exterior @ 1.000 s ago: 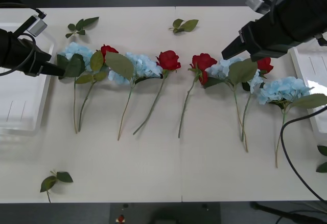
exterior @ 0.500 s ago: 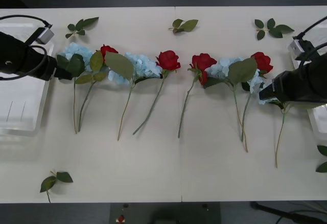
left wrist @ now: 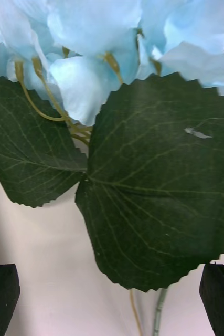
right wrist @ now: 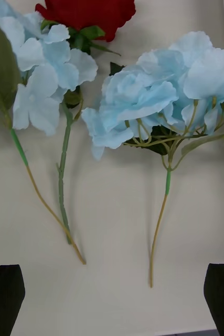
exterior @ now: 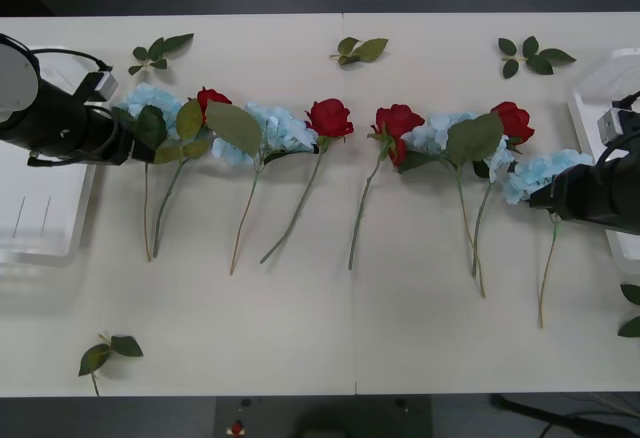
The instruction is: Put the red flowers into the right box and the blue flowers into the left box
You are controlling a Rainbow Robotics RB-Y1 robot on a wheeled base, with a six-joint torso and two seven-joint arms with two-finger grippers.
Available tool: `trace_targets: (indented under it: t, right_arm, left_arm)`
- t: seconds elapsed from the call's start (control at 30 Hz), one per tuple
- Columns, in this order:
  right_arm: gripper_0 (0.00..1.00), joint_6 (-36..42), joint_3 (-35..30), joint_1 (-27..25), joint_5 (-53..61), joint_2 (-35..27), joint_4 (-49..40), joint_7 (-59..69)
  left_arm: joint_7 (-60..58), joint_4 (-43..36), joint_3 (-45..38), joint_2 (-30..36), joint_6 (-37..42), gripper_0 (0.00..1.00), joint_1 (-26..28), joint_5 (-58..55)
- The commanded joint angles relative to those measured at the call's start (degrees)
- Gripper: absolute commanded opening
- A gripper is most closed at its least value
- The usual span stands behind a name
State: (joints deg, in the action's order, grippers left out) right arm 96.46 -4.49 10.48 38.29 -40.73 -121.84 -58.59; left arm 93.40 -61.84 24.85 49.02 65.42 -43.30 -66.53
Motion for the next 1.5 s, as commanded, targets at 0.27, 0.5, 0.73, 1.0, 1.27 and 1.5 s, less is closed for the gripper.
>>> trace_targets:
  t: [0.27,0.5,0.73,1.0,1.27,1.5]
  right_arm:
    - [1.00,-5.84,-0.08,-0.55,-2.61,-1.11,8.11,1.20]
    - [1.00,-9.01,0.01,-0.55,-4.01,-0.93,13.30,0.67]
    - [1.00,-14.28,3.53,-0.28,-6.56,-0.67,17.16,0.49]
    - [1.00,-16.04,5.55,2.26,-10.34,2.23,21.73,0.40]
    - [1.00,-17.18,5.55,5.16,-12.98,5.13,26.74,0.05]
    - [1.00,-19.91,6.60,5.34,-13.15,5.13,29.64,-0.65]
  left_arm:
    - [-5.51,-0.21,2.40,-0.85,-0.47,1.00,0.06,4.57]
    - [-6.83,-0.21,6.79,-1.82,-2.67,1.00,0.06,6.33]
    - [-8.94,-0.21,7.58,-2.87,-3.11,1.00,0.06,10.37]
    - [-13.25,-0.21,7.67,-5.07,-3.11,1.00,0.06,13.89]
    - [-14.56,-0.21,7.67,-6.04,-3.20,1.00,-0.03,18.02]
    - [-15.62,-0.21,7.93,-6.04,-3.20,0.91,0.06,18.72]
